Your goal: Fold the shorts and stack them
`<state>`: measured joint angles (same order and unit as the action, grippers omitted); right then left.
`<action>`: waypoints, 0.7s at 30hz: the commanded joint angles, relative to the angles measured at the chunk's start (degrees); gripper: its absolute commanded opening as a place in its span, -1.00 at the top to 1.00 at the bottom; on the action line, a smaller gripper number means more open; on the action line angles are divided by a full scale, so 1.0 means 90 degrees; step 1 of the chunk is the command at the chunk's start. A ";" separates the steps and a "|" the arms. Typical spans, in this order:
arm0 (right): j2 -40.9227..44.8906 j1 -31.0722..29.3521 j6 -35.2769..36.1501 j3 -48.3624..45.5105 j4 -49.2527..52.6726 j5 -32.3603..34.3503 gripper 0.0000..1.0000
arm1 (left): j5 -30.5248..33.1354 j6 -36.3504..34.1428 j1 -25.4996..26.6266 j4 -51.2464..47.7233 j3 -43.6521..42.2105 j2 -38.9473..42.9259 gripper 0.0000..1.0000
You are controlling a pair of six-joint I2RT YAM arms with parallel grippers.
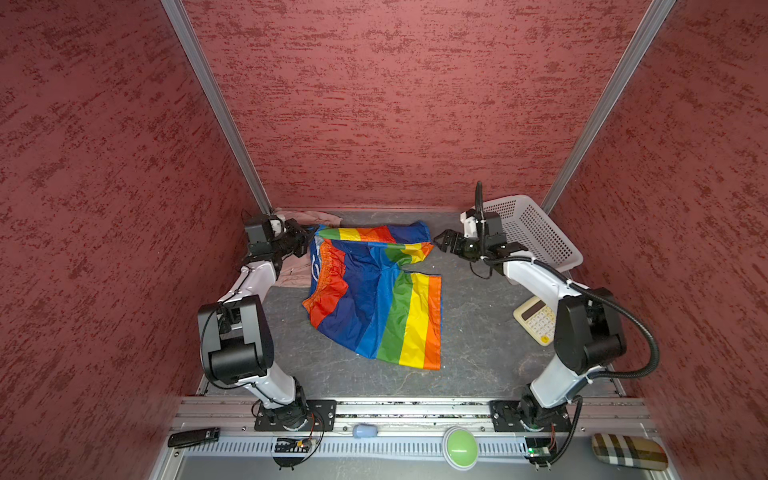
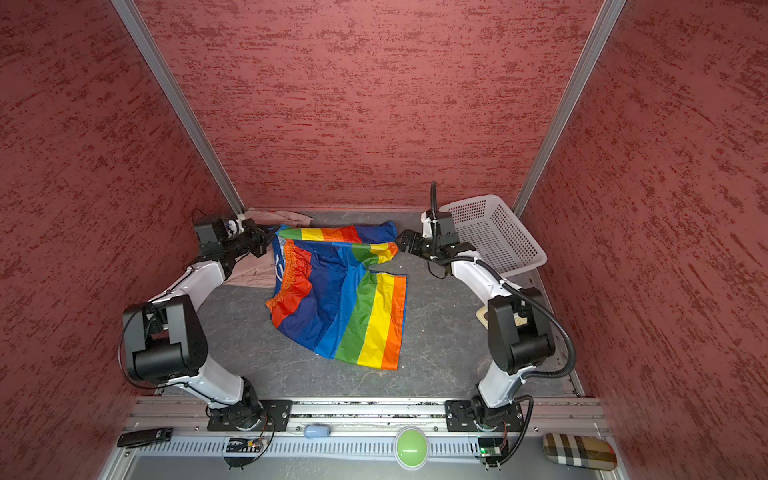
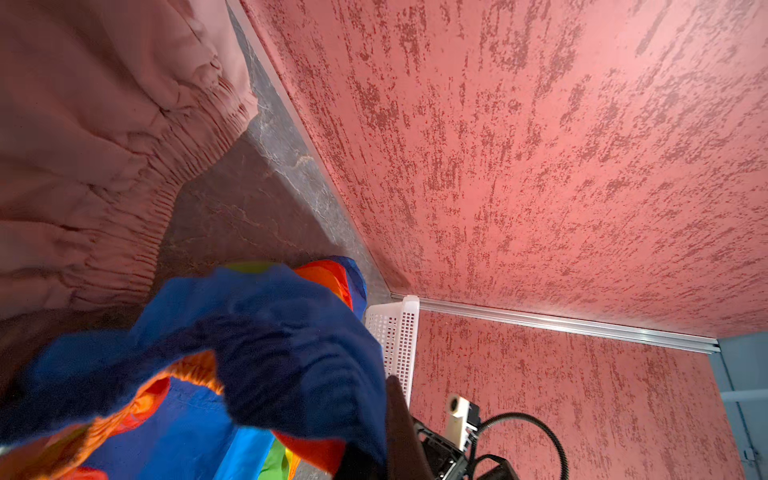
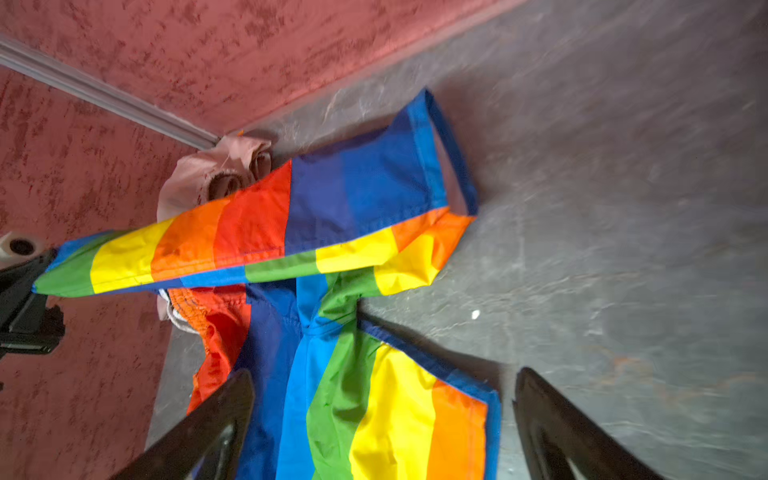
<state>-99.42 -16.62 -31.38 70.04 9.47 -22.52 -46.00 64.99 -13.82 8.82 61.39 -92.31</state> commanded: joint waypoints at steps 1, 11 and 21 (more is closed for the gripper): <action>-0.0455 -0.0321 -0.0917 -0.0051 -0.1344 -0.0492 -0.97 | -0.0245 0.0598 -0.0014 0.0893 -0.0187 0.0185 1.00; -0.1681 -0.0535 -0.3413 0.0177 -0.3545 -0.0553 -0.94 | -0.0343 0.1133 0.0095 0.1438 -0.0453 0.0250 1.00; -0.2952 -0.1057 -0.6336 0.0477 -0.6562 0.0461 -0.78 | -0.0166 0.1321 0.0508 0.1521 -0.0407 0.0479 1.00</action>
<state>-122.91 -25.17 -76.77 72.69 -36.88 -22.94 -47.62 76.12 -10.07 19.97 57.41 -90.39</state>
